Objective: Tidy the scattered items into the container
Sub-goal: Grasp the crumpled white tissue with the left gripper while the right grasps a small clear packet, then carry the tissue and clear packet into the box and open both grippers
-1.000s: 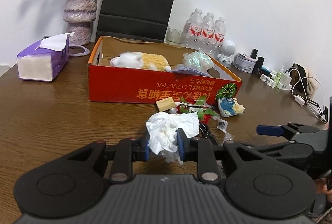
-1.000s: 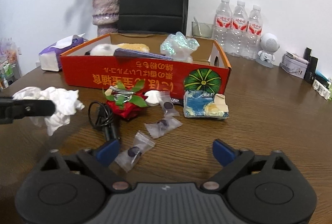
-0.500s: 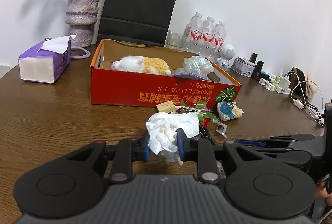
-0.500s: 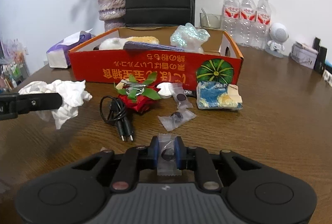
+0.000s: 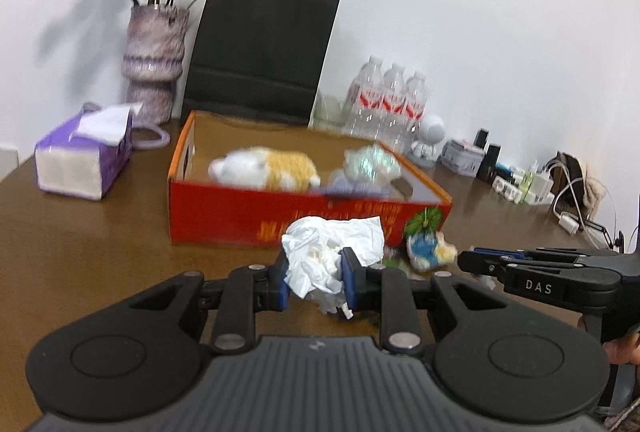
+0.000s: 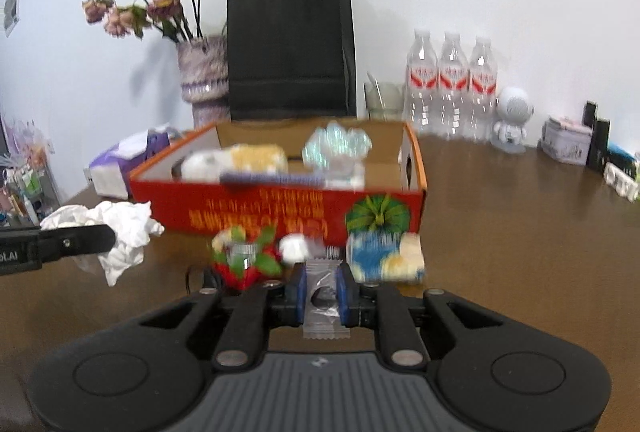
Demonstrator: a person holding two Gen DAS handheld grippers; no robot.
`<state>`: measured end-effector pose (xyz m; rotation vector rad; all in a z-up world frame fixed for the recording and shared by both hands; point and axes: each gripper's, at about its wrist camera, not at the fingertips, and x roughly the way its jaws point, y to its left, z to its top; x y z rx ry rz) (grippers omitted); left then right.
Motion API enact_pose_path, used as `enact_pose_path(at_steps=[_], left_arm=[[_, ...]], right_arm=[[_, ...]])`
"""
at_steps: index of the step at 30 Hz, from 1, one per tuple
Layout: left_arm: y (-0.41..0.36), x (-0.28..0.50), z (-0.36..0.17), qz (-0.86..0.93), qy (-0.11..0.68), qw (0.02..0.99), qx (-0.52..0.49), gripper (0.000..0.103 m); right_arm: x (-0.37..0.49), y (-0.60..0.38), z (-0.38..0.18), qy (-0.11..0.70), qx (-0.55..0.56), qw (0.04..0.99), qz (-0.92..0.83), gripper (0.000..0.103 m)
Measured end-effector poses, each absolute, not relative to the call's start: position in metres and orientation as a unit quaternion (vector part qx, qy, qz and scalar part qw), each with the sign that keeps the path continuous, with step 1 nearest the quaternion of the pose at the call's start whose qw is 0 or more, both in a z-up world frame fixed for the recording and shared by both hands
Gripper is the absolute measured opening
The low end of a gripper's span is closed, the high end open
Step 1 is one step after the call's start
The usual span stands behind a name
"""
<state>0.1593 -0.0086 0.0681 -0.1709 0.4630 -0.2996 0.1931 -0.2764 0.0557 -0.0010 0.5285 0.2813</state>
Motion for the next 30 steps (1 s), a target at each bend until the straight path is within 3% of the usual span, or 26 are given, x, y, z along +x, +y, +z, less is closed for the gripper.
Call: enact_pose_path(at_steps=[13,30], left_arm=[[-0.02,0.248,0.101,-0.139,0.189,0.968,-0.093,0.025],[-0.023,0.333,0.049,-0.067,0.234,0.965,-0.1,0.026]], right_arm=[[0.285,-0.251,0.102,0.211,0.023,0.964,0.158,0.014],[0.37,-0.219,0.059,0.279,-0.015,0.948,0.155,0.014]])
